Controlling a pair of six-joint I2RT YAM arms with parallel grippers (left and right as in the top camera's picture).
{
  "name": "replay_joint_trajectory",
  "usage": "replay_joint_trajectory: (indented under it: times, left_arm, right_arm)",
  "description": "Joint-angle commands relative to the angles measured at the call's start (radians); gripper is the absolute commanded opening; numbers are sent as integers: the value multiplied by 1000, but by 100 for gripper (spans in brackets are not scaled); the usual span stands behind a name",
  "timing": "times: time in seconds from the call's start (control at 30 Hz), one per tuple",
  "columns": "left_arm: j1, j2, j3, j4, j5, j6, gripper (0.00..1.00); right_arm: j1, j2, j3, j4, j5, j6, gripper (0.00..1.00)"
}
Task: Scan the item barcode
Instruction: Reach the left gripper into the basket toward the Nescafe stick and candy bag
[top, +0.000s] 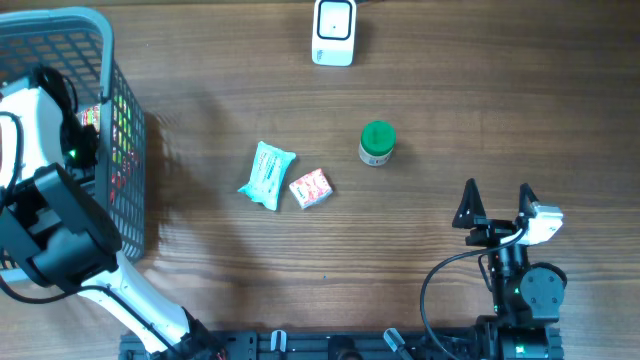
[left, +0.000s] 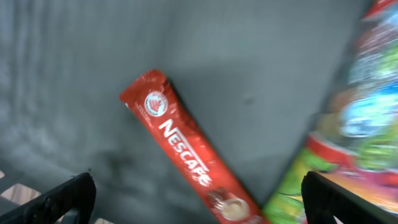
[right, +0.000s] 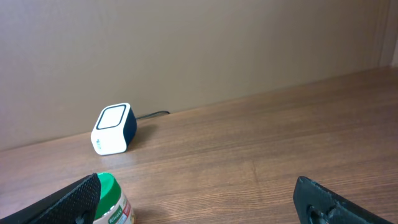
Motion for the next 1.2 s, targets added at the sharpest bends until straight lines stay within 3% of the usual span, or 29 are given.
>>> replay_joint_trajectory:
  times: [0.0, 0.1, 0.2, 0.33, 0.4, 0.57, 0.77, 0.87, 1.0, 1.17]
  left_arm:
    - [4, 16, -91, 38, 40, 37, 98]
    - [5, 16, -158, 83, 39, 37, 90]
    - [5, 16, -234, 151, 39, 37, 88]
    - [5, 16, -301, 197, 39, 37, 21]
    - [5, 14, -301, 196, 30, 43, 4]
    - [45, -47, -232, 182, 15, 194, 4]
    - [161, -270, 88, 40, 16, 455, 4]
    - [196, -403, 206, -11, 16, 459, 4]
    - [185, -597, 229, -13, 82, 459, 4]
    - [4, -725, 229, -36, 263, 461, 4]
  right_arm:
    - [5, -3, -1, 6, 10, 9, 100]
    - [5, -3, -1, 6, 10, 8, 100]
    - [5, -3, -1, 6, 10, 8, 100]
    - [5, -3, -1, 6, 10, 8, 100]
    - [5, -3, -1, 6, 10, 8, 100]
    - [5, -3, -1, 6, 10, 8, 100]
    - [5, -3, -1, 6, 10, 8, 100]
    - [5, -3, -1, 6, 10, 8, 100]
    - [5, -3, -1, 6, 10, 8, 100]
    - [5, -3, -1, 6, 10, 8, 100]
